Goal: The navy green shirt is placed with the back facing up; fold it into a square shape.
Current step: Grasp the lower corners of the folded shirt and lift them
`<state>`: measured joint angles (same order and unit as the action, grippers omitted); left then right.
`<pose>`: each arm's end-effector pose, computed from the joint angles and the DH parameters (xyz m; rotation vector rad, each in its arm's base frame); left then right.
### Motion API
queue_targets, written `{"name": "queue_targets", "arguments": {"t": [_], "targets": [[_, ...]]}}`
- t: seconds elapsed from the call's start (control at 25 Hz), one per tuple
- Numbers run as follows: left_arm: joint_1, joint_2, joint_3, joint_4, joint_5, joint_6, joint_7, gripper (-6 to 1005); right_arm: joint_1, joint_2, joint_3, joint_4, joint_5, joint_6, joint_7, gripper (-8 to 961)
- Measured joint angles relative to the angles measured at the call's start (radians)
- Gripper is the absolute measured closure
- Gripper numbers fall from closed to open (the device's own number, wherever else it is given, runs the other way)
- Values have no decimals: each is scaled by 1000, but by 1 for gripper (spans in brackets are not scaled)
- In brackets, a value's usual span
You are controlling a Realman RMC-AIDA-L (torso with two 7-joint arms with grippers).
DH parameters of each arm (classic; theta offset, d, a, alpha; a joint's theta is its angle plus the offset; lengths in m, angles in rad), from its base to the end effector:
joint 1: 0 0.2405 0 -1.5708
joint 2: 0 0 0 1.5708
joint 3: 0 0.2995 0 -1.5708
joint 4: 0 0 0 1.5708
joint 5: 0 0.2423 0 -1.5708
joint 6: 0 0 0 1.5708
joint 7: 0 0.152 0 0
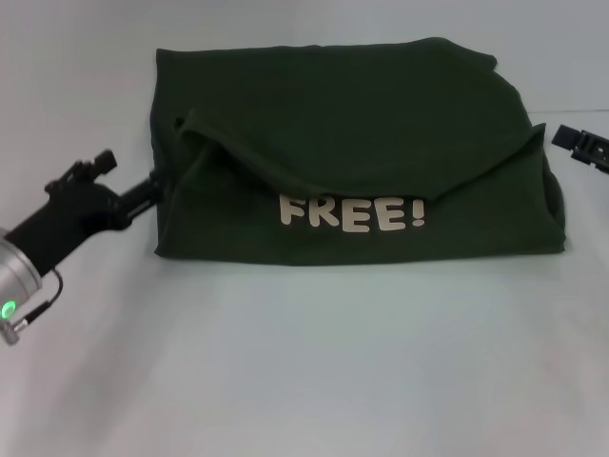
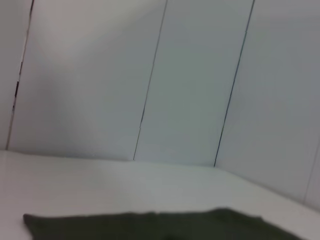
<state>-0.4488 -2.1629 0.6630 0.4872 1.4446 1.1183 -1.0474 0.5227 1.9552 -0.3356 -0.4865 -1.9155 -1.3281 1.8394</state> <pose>-0.3542 0.3983 -0.0392 -2.0075 -0.7408 -0.8426 0.3892 0.4084 0.0601 -1.9402 1.3906 1.0095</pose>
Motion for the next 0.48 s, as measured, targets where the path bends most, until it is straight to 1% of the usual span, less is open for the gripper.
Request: {"name": "queue_targets", "arguments": {"t": [0.16, 0.28, 0.36, 0.48], "targets": [[20, 0, 68, -14, 1, -52, 53, 111, -8, 0, 16, 5, 4, -5, 8, 224], [23, -1, 123, -15, 2, -104, 74, 111, -9, 8, 22, 7, 4, -5, 9, 225], [19, -3, 143, -19, 2, -139, 86, 112, -9, 10, 22, 6, 4, -5, 9, 225], [-6, -5, 177, -46, 2, -197, 93, 112, -9, 13, 24, 6, 19, -3, 7, 225]]}}
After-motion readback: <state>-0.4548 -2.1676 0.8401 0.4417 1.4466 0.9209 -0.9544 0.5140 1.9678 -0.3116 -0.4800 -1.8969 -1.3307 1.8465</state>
